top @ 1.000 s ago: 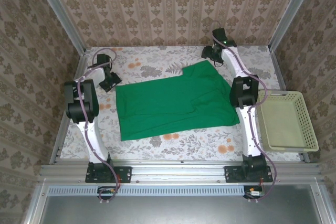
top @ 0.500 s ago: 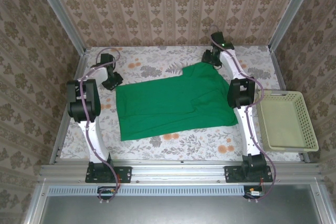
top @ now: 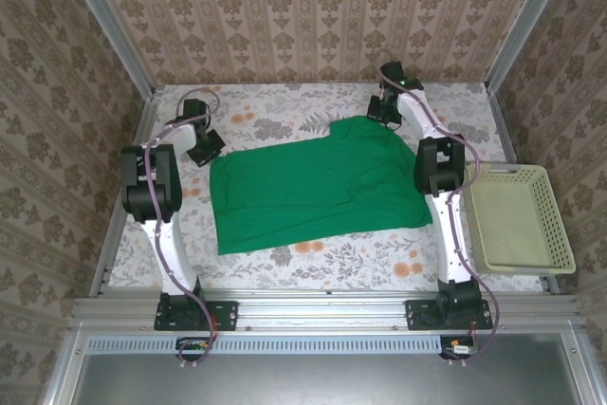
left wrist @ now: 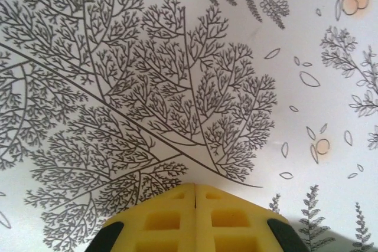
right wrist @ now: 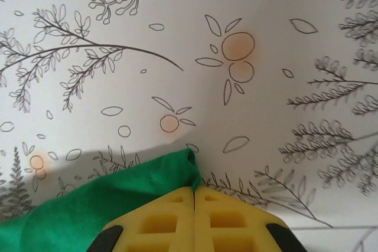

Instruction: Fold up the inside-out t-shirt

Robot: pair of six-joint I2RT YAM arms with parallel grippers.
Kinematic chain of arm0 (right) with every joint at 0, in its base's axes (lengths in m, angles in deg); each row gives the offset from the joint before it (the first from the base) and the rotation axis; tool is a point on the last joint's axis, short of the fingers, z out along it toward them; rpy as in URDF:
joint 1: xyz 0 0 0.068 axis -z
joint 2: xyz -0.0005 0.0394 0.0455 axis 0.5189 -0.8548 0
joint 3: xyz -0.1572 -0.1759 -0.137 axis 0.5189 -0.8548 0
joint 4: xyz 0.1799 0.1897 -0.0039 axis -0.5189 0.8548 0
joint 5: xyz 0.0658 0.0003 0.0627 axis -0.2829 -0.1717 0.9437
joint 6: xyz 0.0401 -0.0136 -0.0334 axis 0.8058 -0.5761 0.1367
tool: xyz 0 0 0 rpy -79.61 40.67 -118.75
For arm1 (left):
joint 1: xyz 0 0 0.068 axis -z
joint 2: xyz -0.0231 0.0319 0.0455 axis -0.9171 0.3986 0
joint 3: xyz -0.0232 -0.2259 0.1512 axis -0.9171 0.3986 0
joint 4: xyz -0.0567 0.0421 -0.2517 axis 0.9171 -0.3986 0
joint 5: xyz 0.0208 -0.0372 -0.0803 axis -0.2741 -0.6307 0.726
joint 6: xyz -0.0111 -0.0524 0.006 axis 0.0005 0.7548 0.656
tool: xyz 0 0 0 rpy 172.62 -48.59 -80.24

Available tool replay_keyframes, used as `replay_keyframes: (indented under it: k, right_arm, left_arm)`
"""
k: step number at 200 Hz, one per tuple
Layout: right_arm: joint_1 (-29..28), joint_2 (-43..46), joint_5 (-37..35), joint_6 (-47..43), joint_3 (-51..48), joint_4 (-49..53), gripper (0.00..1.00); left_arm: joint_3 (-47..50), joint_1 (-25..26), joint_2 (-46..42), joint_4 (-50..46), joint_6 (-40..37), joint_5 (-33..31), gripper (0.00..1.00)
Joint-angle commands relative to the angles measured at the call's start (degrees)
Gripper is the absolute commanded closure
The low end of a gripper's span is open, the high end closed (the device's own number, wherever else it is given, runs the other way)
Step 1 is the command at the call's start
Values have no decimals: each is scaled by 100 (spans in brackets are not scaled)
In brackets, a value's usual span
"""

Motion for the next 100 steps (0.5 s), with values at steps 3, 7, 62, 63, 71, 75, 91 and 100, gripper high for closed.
replay_keyframes:
  k: [3,7,62,63,71,75,91,100]
  right_arm:
    - [125,840,1,-45,-671,-631,100]
    - [133,910,24,-62,-744,-687,100]
    - [135,1739,293,-149,-1914,-1546,100]
    - [134,1760,295,-151,-1934,-1574,100]
    - [136,1919,304,-141,-2175,-1738,100]
    - [135,1975,297,-137,-2247,-1775,100]
    - [134,2308,300,-78,-2769,-2052,100]
    - [128,2529,296,-9,-3168,-2291,100]
  left_arm:
    - [295,93,-374,87,31,359,100]
    - [333,96,-440,118,38,347,100]
    - [1018,79,-1504,427,110,-71,100]
    - [1031,81,-1520,431,110,-78,100]
    - [1148,69,-1677,497,96,-147,100]
    - [1217,67,-1754,531,85,-180,100]
    - [1514,71,-2025,652,43,-391,100]
    - [1699,47,-2154,717,42,-447,100]
